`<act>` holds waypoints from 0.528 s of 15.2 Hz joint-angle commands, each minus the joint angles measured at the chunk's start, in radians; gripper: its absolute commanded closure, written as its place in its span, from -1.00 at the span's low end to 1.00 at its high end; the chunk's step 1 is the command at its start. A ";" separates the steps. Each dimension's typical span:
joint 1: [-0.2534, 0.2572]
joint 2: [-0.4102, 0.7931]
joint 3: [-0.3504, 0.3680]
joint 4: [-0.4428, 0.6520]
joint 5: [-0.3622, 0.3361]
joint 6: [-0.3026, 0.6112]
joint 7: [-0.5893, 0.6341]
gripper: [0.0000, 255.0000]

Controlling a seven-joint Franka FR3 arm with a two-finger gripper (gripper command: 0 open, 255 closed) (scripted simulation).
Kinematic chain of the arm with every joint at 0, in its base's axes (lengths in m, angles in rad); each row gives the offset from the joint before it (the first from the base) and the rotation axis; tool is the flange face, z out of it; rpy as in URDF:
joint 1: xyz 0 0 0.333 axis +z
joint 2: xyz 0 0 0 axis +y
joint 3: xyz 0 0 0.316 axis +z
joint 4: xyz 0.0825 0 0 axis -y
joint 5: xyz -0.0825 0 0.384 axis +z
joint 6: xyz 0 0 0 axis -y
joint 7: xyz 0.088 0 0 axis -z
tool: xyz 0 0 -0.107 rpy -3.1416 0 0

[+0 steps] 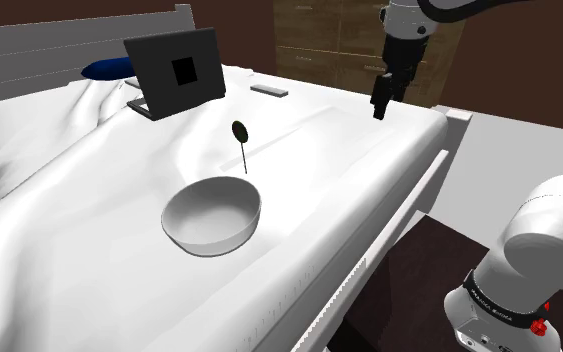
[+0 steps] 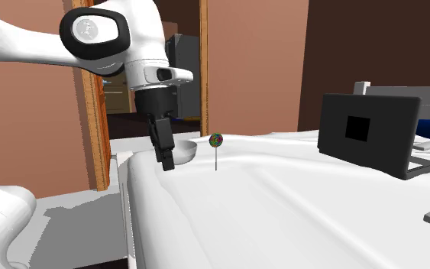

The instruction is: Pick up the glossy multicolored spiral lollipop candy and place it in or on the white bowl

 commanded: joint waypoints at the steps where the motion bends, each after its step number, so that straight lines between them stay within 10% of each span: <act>1: 0.000 0.000 0.000 0.000 0.000 0.000 0.000 -1.00; 8: -0.013 0.121 0.122 0.071 0.198 -0.003 0.365 -1.00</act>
